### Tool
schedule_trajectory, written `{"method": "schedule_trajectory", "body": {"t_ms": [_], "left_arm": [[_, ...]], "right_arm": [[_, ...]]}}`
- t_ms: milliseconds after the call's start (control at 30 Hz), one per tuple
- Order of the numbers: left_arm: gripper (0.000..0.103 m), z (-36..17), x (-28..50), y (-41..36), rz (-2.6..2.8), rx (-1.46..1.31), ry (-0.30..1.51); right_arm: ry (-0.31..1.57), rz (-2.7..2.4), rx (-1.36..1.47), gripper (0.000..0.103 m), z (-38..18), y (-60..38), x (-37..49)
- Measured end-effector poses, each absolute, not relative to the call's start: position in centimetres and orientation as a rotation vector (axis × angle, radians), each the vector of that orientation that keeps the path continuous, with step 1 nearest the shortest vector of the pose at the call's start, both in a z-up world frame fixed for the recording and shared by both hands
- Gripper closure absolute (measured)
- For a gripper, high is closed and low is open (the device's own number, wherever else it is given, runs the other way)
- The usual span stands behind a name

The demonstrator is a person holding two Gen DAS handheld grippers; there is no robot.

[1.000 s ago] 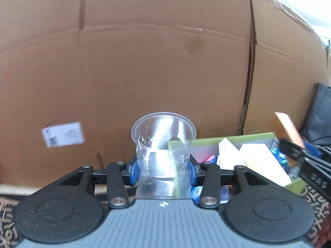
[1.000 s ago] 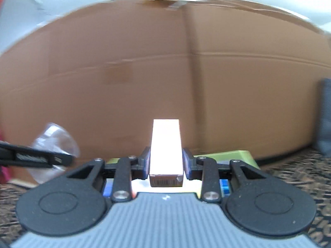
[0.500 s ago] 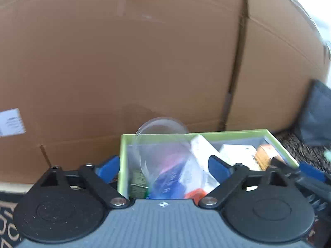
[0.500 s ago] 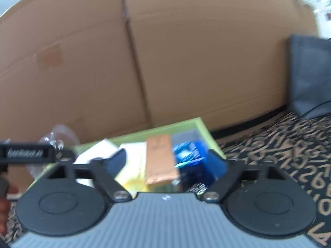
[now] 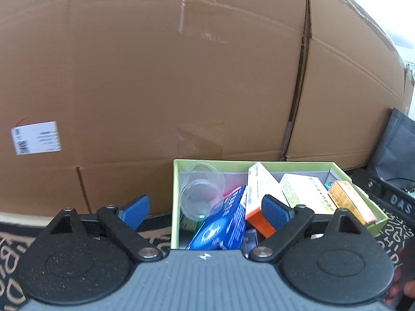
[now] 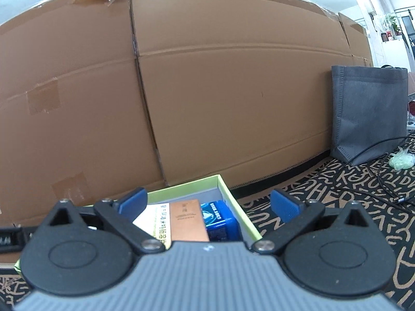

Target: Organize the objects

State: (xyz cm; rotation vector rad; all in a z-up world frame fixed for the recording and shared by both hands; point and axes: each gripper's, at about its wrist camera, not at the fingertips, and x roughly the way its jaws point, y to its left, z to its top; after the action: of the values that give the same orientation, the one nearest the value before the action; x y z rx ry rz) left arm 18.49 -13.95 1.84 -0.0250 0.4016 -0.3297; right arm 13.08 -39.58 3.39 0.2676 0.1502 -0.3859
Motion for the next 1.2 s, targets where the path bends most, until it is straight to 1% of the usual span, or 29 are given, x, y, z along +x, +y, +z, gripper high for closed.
{"method": "schedule_trajectory", "body": {"t_ms": [233,333,367,533,633,700,767,867,1000,1200], "left_arm": [[0.006,1.6,12.7,-11.2,-0.262,-0.131,0.474],[0.005,1.1,10.5,-9.9,-0.270,-0.115,0.473],[0.003,0.9,9.9,-9.5,-0.268,-0.114,0.465],[0.003,-0.6,9.6,-9.4,-0.281,-0.125,0.475],[0.003,-2.2,10.0,-9.8,-0.295,-0.125,0.529],[0.003,-3.0,10.4,-9.7,-0.290,-0.125,0.599],[0.003,-3.4,10.5,-9.4,-0.296,-0.140,0.620],[0.003,-3.3,10.0,-9.2,-0.288,-0.144,0.600],[0.003,-3.0,9.3,-9.5,-0.310,-0.128,0.561],[0.003,-3.0,9.0,-10.1,-0.277,-0.088,0.565]], "right_arm": [[0.111,-0.387,0.245,0.000,4.4,-39.2,11.8],[0.144,-0.342,0.200,0.000,4.1,-38.0,10.0],[0.171,-0.318,0.170,0.000,3.8,-37.3,8.9],[0.274,-0.231,0.075,0.000,3.0,-34.9,3.4],[0.347,-0.221,0.046,0.000,2.8,-34.4,2.2],[0.366,-0.255,0.015,0.000,2.6,-34.1,2.0],[0.385,-0.303,0.015,0.000,2.4,-33.9,2.2],[0.390,-0.325,0.021,0.000,2.2,-33.4,2.2],[0.391,-0.321,-0.040,0.000,2.1,-32.2,1.9],[0.381,-0.363,-0.030,0.000,2.0,-32.2,1.9]]}}
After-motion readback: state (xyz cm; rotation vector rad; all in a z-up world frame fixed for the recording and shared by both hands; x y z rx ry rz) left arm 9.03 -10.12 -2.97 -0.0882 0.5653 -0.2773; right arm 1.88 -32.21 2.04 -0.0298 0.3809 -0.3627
